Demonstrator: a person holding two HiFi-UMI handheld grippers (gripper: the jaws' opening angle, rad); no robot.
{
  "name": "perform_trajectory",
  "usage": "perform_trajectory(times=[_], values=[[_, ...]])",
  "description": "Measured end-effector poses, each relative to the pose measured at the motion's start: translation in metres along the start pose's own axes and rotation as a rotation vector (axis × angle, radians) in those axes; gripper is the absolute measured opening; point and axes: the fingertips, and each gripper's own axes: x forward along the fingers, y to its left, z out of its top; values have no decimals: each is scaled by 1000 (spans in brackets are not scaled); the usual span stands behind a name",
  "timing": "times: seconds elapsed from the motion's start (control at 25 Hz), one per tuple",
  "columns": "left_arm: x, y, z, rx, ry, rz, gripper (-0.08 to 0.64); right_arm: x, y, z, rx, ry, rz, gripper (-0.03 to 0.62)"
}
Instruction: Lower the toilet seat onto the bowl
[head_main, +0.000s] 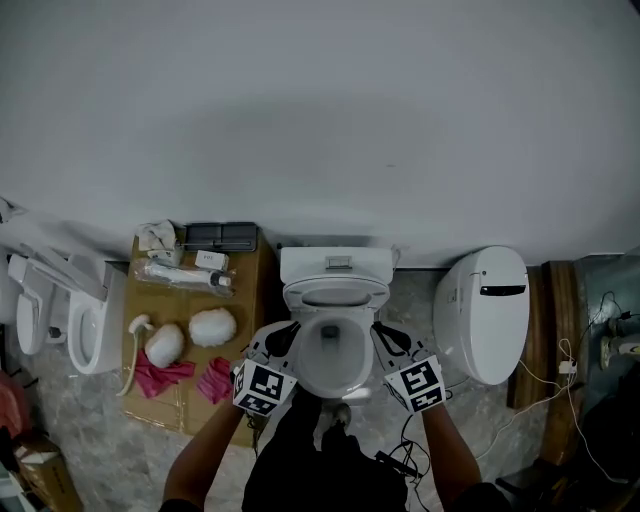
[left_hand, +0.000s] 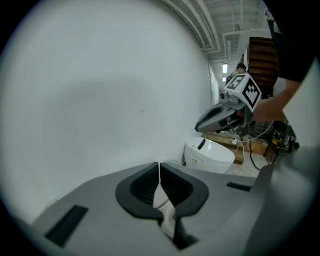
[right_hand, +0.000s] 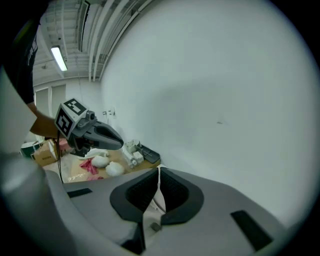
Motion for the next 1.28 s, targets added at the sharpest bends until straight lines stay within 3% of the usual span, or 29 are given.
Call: perform_trajectory(times=[0.16,0.28,0.44,0.72,0.96,1.28], values=[[45,10,-18,53,69,-111,19,37,-20,-20,-51,108,45,34],[75,14,-32,120,129,-189,86,64,-37,-43,-108,204,54,63],[117,15,-57,193,204,-265,114,100,-58,-79,-198,354,78,98],[164,16,-86,271,264,-311,114,151,-80,-124,-358,497,125,98],[183,25,-88,295,274,-320,114,174,-93,-143,-422,576,159,98],[194,28,-97,347,296,-340,114,178,-93,-145,-468,580,170,91]])
